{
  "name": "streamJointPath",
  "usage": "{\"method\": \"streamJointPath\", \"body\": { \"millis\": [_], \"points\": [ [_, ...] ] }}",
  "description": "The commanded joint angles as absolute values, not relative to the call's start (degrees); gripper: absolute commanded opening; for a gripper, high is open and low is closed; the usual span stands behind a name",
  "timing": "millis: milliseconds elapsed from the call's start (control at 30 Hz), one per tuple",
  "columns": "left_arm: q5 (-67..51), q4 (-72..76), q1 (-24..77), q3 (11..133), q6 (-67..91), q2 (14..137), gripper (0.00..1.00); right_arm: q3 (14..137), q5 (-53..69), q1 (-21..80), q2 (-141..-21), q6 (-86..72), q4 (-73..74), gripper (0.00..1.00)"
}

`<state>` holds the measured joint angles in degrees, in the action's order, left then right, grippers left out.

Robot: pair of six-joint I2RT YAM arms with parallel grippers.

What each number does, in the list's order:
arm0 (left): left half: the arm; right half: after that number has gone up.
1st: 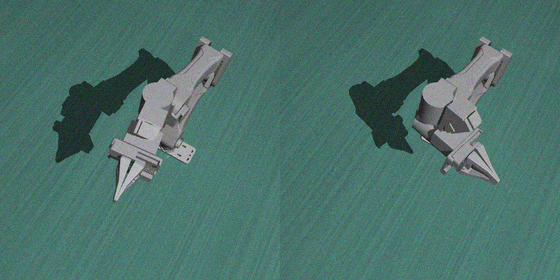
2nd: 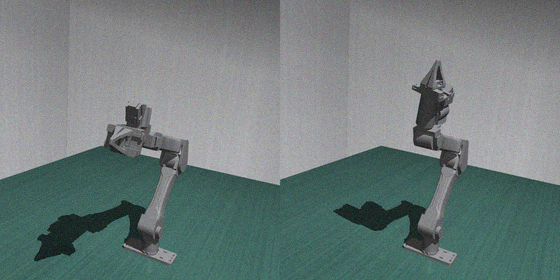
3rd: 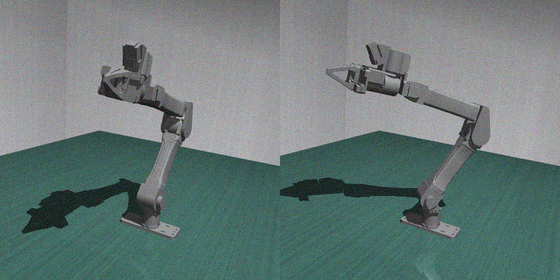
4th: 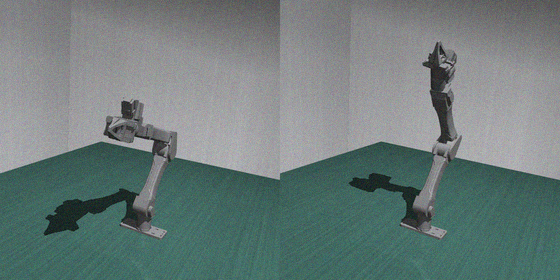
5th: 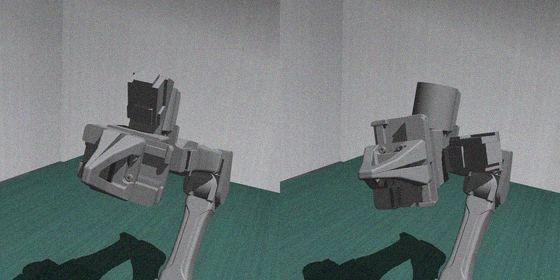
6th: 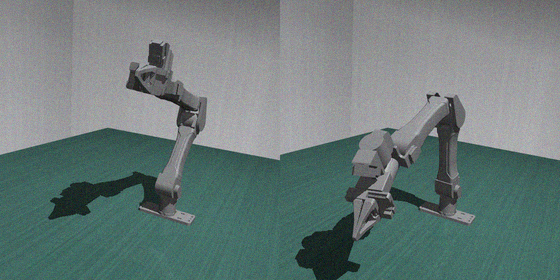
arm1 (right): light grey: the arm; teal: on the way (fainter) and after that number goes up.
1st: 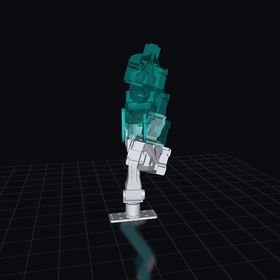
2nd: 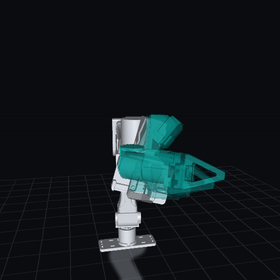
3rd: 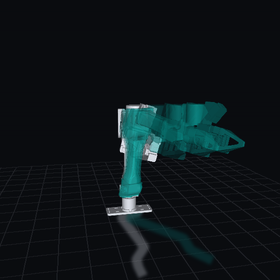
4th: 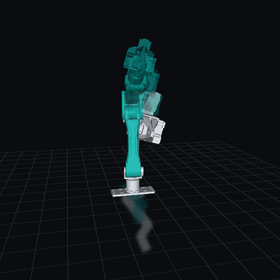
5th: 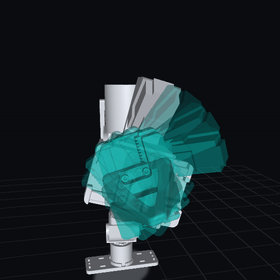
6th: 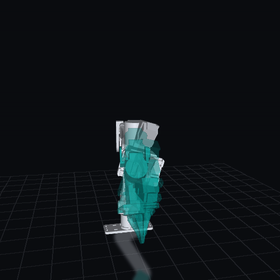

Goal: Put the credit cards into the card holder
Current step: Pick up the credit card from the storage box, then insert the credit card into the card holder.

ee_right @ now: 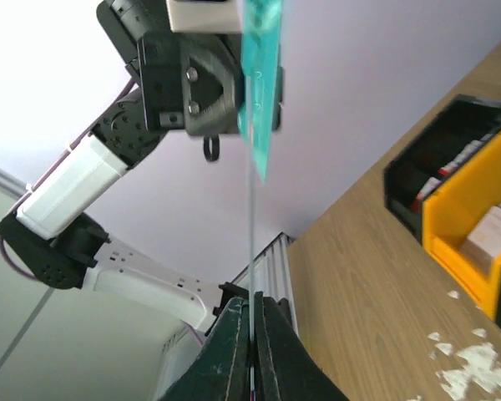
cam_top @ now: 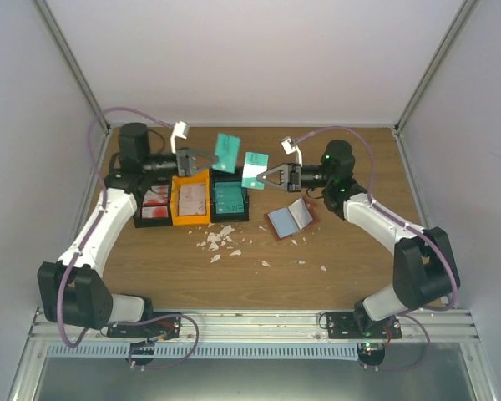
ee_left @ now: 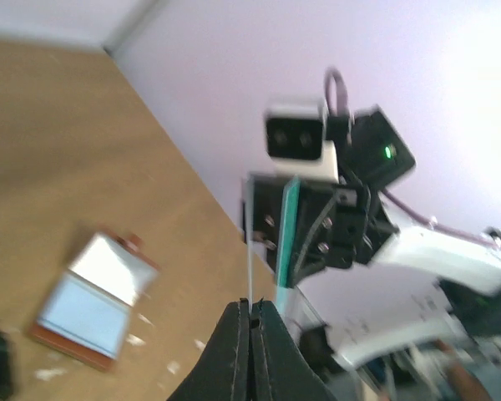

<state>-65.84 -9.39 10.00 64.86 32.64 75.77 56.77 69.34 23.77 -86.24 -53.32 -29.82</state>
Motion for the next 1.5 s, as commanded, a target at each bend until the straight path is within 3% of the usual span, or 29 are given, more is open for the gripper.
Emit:
{"method": "streamJointPath", "body": {
  "millis": [0, 167, 333, 533, 700, 900, 1133, 1467],
  "points": [
    [-65.0, -7.2, 4.4, 69.1, 29.3, 77.5, 0.00, 55.1, 73.3, 20.3, -84.8, -53.8, -28.8, 0.03],
    [-63.9, -8.3, 4.4, 68.6, 28.5, 78.0, 0.00, 55.5, 72.0, 20.1, -85.2, -51.6, -25.3, 0.00],
    [-54.0, -12.5, 4.4, 65.6, 27.1, 75.0, 0.00, 55.8, 67.8, 17.6, -84.3, -42.8, -13.7, 0.01],
    [-39.7, -6.7, 10.0, 49.8, 32.6, 64.5, 0.00, 55.6, 51.3, 14.1, -80.7, -21.4, 11.5, 0.00],
    [-31.2, 3.4, 20.2, 36.2, 40.7, 59.9, 0.00, 52.5, 39.3, 13.9, -81.5, -15.8, 21.0, 0.01],
    [-23.4, 13.4, 32.1, 29.7, 46.8, 64.2, 0.00, 50.4, 31.3, 14.0, -83.0, -16.3, 23.6, 0.01],
    [-21.9, 16.1, 35.9, 32.3, 44.5, 75.5, 0.00, 52.1, 18.8, 13.7, -88.7, -17.7, 25.5, 0.01],
    [-17.5, 10.9, 35.6, 35.1, 39.2, 79.2, 0.00, 51.9, 22.4, 13.7, -94.1, -18.7, 23.9, 0.00]
  ]
}}
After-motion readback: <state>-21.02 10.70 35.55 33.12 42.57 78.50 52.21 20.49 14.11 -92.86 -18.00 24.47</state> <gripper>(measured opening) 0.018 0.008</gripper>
